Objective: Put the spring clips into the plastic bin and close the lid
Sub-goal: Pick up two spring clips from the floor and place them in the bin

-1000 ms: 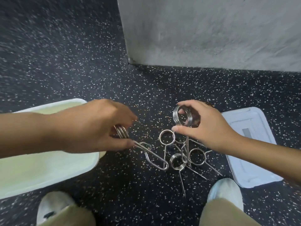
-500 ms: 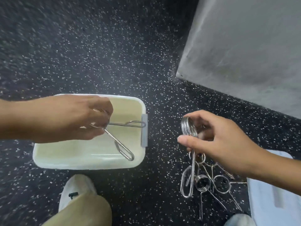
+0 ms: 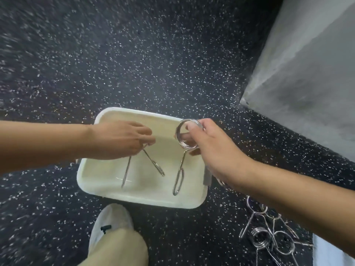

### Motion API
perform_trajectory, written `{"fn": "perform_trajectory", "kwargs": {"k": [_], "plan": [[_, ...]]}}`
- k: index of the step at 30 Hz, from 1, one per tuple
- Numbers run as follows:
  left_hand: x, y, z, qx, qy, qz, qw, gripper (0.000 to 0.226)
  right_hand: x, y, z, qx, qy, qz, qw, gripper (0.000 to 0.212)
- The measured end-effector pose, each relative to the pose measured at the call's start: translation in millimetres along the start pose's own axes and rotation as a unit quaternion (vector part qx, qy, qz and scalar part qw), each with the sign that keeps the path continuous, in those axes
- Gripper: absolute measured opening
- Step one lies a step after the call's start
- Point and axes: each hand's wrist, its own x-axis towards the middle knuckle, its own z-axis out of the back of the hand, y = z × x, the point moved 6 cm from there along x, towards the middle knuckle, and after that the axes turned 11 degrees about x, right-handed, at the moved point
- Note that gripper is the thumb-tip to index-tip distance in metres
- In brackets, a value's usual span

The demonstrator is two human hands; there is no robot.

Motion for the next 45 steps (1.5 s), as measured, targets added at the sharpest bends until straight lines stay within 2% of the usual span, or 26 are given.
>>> {"fn": "perform_trajectory", "kwargs": {"k": [3, 8, 11, 14, 18, 21, 23, 26, 29, 32, 35, 38, 41, 45], "plan": [[8, -1, -13, 0.018, -0.002, 0.000, 1.000, 0.018, 24, -15, -22, -0.002, -0.032, -0.017, 0.999, 0.034], [17, -8, -38, 0.076, 0.013, -0.030, 0.997, 0.019, 56, -58, -49, -0.023, -0.055, -0.060, 0.996, 0.022], [18, -8, -49, 0.097, -0.004, -0.039, 0.994, 0.024, 68, -80, -59, -0.014, -0.085, -0.120, 0.989, 0.022], [18, -12, -65, 0.107, -0.009, -0.039, 0.993, 0.024, 78, -96, -70, -0.047, -0.067, -0.170, 0.982, 0.027], [16, -14, -69, 0.101, 0.002, -0.035, 0.994, 0.023, 86, -116, -80, -0.004, -0.088, -0.219, 0.972, 0.028], [14, -13, -67, 0.103, 0.016, -0.027, 0.994, 0.026, 86, -126, -81, 0.027, -0.161, -0.186, 0.969, 0.022], [13, -11, -63, 0.101, 0.019, -0.020, 0.995, 0.026, 83, -124, -81, 0.025, -0.195, -0.138, 0.971, 0.029], [10, -5, -51, 0.067, 0.032, -0.011, 0.997, 0.022, 80, -117, -87, -0.031, -0.186, -0.085, 0.978, 0.037], [6, -2, -38, 0.033, 0.048, 0.008, 0.998, 0.029, 75, -112, -84, -0.142, -0.193, -0.067, 0.969, 0.043], [2, 0, -22, 0.019, 0.051, 0.046, 0.997, 0.022, 69, -108, -82, -0.222, -0.172, -0.070, 0.957, 0.051], [2, 0, 0, 0.000, 0.024, 0.074, 0.997, 0.011, 58, -98, -79, -0.230, -0.139, -0.071, 0.961, 0.047], [3, -2, 26, -0.021, -0.001, 0.096, 0.995, 0.015, 39, -80, -71, -0.228, -0.084, -0.050, 0.969, 0.043], [4, -3, 45, -0.064, 0.021, 0.127, 0.990, 0.022, 15, -63, -56, -0.195, -0.033, -0.017, 0.980, 0.041], [12, -6, 69, -0.081, -0.007, 0.138, 0.987, 0.022, -25, -39, -25, -0.112, 0.012, 0.031, 0.993, 0.031]]}}
